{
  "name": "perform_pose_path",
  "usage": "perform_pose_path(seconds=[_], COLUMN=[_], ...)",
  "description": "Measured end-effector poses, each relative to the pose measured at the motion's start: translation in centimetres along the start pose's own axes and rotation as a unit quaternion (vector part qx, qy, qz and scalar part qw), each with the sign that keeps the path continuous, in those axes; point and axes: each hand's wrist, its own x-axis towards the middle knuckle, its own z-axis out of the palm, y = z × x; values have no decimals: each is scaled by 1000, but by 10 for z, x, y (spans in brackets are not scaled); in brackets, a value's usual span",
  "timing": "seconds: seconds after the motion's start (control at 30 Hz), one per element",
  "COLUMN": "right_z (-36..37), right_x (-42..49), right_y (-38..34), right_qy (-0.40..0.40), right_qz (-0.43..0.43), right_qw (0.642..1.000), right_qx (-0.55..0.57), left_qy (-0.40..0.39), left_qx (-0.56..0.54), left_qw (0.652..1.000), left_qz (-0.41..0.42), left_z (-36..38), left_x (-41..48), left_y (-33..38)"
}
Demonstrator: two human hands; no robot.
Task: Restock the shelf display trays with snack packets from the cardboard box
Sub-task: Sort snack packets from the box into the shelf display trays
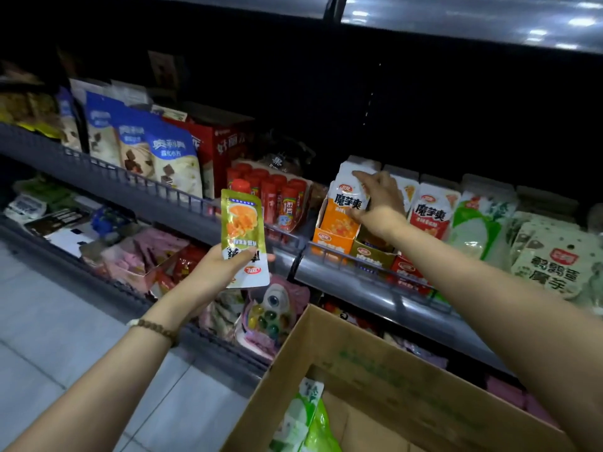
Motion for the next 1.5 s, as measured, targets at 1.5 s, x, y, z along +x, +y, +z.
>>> perform_pose_path(seconds=[1.5], right_z=[-103], right_x=[3], right_y=[38], right_qy=[96], right_qz=[86], right_qw=[987], right_qx=[96], left_qy=[-1], left_qx=[463], left_qw=[851], left_qz=[246], left_z=[147], left_x=[55], left_y=[2])
